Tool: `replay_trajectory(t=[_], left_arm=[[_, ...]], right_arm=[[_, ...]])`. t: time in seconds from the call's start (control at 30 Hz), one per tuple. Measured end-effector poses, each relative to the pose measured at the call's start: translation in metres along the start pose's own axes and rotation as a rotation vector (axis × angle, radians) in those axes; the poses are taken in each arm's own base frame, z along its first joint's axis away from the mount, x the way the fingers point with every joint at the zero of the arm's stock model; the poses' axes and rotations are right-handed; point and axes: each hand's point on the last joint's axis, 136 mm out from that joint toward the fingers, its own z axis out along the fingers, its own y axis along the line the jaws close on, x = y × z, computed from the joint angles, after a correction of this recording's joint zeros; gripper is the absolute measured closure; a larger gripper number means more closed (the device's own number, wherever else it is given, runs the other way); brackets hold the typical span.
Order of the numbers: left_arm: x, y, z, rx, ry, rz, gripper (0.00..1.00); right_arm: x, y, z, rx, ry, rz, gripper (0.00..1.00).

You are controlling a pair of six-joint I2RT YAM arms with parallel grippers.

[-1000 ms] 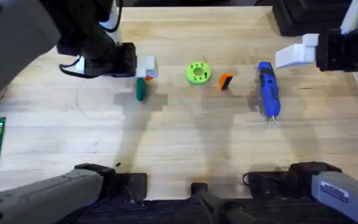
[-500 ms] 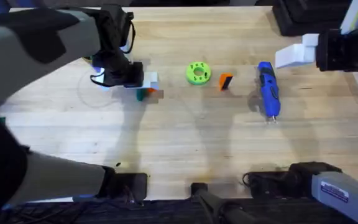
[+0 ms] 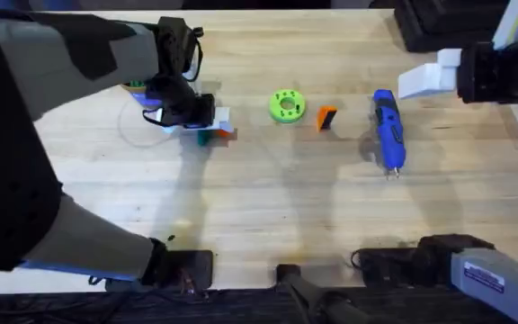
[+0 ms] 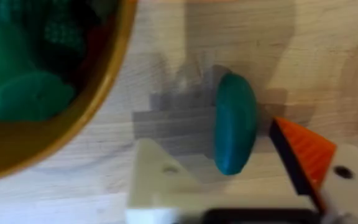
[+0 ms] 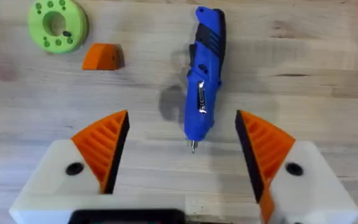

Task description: Pick up the gripper from the table and insert it into the empty holder that is missing its gripper. Then pick up a screw, insert it into the mounting hole, and use the screwdriver to tighten it. Finally, clean up the table by picking up the vegetable and placing it into the bucket.

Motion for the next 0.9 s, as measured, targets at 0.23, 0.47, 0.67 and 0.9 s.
replay_trajectory(t=[0.23,0.47,0.67,0.9], left_arm=[[-0.002,-0.011,-0.001,0.051,-0.005,0.011,0.843],[-0.002,-0.013,-0.001,0.06,-0.006,0.013,0.983],[-0.002,-0.013,-0.001,0.061,-0.006,0.013,0.983],[-0.004,-0.012,-0.003,0.055,-0.01,0.013,0.983]], right_arm=[[0.0,0.0,0.0,0.0,0.0,0.0,0.012],[0.0,0.0,0.0,0.0,0.0,0.0,0.012],[0.0,0.0,0.0,0.0,0.0,0.0,0.013],[0.0,0.0,0.0,0.0,0.0,0.0,0.012]])
